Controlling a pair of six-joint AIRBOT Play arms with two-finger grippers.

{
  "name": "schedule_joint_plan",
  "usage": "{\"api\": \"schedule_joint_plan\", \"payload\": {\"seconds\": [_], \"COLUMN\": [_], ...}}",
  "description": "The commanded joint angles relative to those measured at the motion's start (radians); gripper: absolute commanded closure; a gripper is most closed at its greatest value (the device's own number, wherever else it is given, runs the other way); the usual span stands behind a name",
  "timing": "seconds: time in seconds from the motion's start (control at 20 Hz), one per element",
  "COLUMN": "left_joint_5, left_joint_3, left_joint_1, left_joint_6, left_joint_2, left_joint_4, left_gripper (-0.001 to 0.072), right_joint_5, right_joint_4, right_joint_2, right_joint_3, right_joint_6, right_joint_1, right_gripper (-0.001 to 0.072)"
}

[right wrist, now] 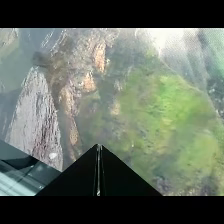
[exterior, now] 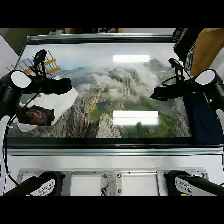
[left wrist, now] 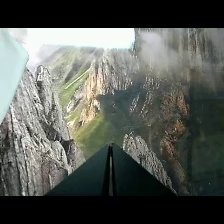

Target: Fold the clothes and pants, and hang the long-sleeved shirts on hangers.

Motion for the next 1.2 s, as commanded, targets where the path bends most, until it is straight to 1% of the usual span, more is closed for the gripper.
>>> {"api": "schedule_joint_plan", "payload": {"seconds": [0.0,0.45,0.55,0.6,0.65,0.7,0.75,0.8,0.85,0.9,0.95,1.0,1.15], "left_joint_5": [0.0,0.009,0.012,-0.009,-0.053,-0.113,-0.193,-0.271,-0.322,-0.343,-0.332,-0.29,-0.124], "left_joint_3": [0.0,0.0,0.002,0.026,0.071,0.119,0.166,0.198,0.204,0.186,0.148,0.086,-0.094], "left_joint_1": [-0.001,-0.001,0.008,0.025,0.049,0.08,0.117,0.156,0.197,0.241,0.287,0.345,0.468], "left_joint_6": [0.0,0.0,0.001,0.002,0.001,-0.003,-0.013,-0.057,-0.103,-0.137,-0.151,-0.161,-0.187], "left_joint_2": [0.001,0.001,0.002,0.004,0.004,0.004,0.004,0.005,0.009,0.018,0.032,0.05,0.084], "left_joint_4": [0.0,-0.001,0.023,0.072,0.152,0.242,0.345,0.449,0.533,0.589,0.612,0.607,0.6], "left_gripper": [0.07,0.07,0.07,0.0561,0.0128,0.0003,0.0002,0.0002,0.0002,0.0002,0.0002,0.0002,0.0002], "right_joint_5": [0.0,0.0,0.0,0.0,0.0,0.001,0.001,0.0,0.0,0.0,0.0,0.0,0.0], "right_joint_4": [0.0,0.0,0.0,0.0,0.0,0.0,0.0,0.0,0.0,0.0,0.0,0.0,0.0], "right_joint_2": [0.0,0.0,0.0,0.0,0.0,0.0,0.0,0.0,0.0,0.0,0.0,0.0,0.0], "right_joint_3": [0.0,0.0,0.0,0.0,0.0,0.0,0.0,0.0,0.0,0.0,0.0,0.0,0.0], "right_joint_6": [0.0,0.0,0.0,0.0,0.0,0.0,0.0,0.0,0.0,0.0,0.0,0.0,0.0], "right_joint_1": [0.0,0.0,0.0,0.0,0.0,0.0,0.0,0.0,0.0,0.0,0.0,0.0,0.0], "right_gripper": [0.0697,0.0698,0.0698,0.0698,0.0697,0.0697,0.0698,0.0698,0.0697,0.0697,0.0697,0.0697,0.0697]}}
